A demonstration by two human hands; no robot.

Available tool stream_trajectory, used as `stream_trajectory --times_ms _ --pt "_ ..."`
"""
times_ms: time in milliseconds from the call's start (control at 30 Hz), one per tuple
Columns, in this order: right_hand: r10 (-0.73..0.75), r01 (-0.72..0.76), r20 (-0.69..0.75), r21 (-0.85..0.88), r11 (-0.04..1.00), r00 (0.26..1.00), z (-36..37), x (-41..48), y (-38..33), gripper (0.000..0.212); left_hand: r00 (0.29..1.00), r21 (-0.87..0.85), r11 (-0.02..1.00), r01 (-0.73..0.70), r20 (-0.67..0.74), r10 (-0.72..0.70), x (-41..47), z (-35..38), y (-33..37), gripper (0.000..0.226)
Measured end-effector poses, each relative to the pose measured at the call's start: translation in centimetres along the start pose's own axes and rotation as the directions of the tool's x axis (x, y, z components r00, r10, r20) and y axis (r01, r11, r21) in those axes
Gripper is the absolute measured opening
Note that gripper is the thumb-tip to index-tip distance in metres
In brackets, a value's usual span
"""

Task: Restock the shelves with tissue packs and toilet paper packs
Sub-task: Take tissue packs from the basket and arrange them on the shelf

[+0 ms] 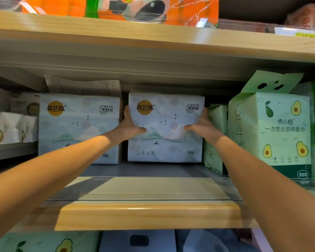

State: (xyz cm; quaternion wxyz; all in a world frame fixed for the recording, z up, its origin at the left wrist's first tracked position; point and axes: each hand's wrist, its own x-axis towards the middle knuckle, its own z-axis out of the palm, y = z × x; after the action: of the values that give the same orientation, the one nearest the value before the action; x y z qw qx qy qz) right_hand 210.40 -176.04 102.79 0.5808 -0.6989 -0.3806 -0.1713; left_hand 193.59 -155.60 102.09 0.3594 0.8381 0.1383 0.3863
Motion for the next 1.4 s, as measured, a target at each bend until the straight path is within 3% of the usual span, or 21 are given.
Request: stream_trajectory --times_ms 300,400,600,767,900,1400 --pt "0.04 -0.035 0.064 -0.07 0.997 0.997 0.9 -0.2 -0.5 0.093 1.0 -0.032 1.0 0.001 -0.009 -0.001 0.2 -1.0 -0.6 0.113" --pt "0.084 -0.072 0.092 -0.119 0.99 0.992 1.1 -0.1 -0.4 0.099 1.0 0.006 1.0 0.018 -0.006 -0.018 0.1 -0.9 -0.8 0.113" --pt "0.097 -0.08 0.12 -0.142 0.987 0.988 1.0 -0.4 -0.3 0.091 0.997 0.089 0.993 0.074 0.024 -0.077 -0.4 -0.8 -0.8 0.111" --pt "0.082 -0.073 0.085 -0.109 0.991 0.993 1.1 -0.7 -0.6 0.092 0.997 0.104 0.994 -0.033 -0.06 0.039 -0.3 -0.3 -0.7 0.107" --pt "0.071 -0.06 0.089 -0.114 0.992 0.994 1.0 -1.1 -0.8 0.106 0.984 0.152 0.98 -0.125 -0.111 0.143 -0.6 -0.1 -0.2 0.101" --pt "0.016 -0.009 0.054 -0.116 0.993 0.998 0.7 -2.3 -2.2 0.102 0.959 0.27 0.949 -0.161 -0.183 0.215 -1.2 -0.3 0.0 0.091"
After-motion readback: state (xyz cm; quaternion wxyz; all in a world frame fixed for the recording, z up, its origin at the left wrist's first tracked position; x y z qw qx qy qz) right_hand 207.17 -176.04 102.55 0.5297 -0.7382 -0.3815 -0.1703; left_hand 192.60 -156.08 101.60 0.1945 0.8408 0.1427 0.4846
